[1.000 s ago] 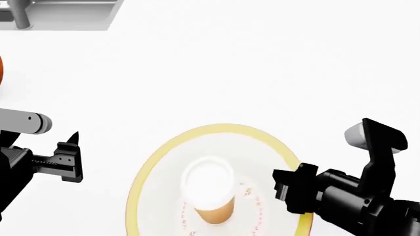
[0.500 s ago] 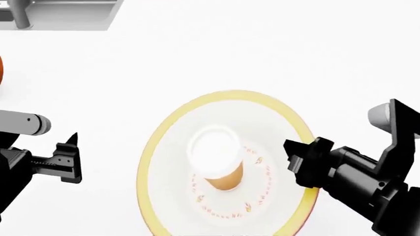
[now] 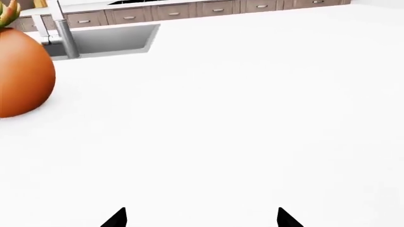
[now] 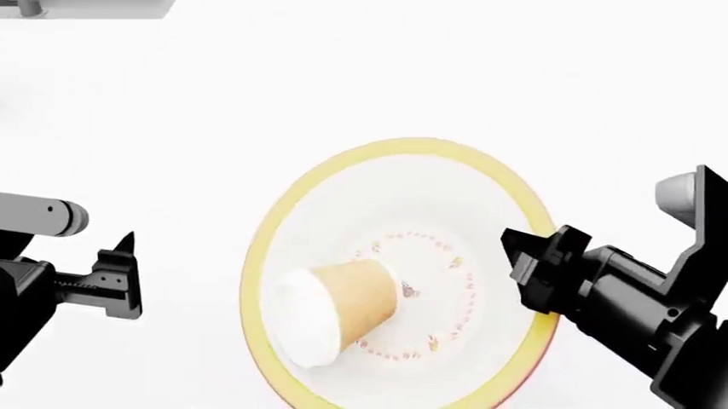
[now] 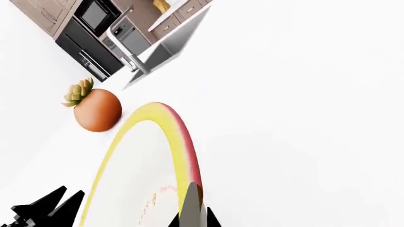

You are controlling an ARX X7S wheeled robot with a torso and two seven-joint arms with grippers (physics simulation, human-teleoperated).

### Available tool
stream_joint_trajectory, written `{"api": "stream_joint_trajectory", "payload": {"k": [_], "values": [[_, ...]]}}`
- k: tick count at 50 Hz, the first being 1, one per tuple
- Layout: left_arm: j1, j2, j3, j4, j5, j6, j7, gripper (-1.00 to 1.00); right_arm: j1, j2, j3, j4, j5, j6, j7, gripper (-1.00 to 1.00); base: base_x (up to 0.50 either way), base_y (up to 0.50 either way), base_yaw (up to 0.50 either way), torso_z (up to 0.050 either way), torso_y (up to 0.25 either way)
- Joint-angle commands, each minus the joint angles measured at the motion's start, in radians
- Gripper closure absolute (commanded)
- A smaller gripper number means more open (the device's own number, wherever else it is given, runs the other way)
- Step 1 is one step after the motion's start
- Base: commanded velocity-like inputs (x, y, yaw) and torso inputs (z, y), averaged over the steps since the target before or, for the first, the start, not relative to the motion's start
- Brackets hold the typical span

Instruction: Place the cup inside the bowl on the dining table and move the bowl to any counter.

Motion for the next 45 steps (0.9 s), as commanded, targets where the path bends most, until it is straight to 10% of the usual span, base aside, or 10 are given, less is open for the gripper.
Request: {"api": "stream_joint_trajectory", "payload": {"k": [1,45], "values": [[0.005,-0.004,-0.001,0.000,-0.004,0.003,0.002,-1.00,-0.010,0.001,0.028,-0.004,0.021,-0.025,0.001,1.00,-0.28,-0.50,0.00,0.000,0.000],[0.005,-0.001,0.006,-0.002,-0.009,0.010,-0.004,-1.00,-0.052,0.003,0.064,-0.021,0.019,-0.088,-0.016,1.00,-0.14,-0.50,0.00,0.000,0.000]]}}
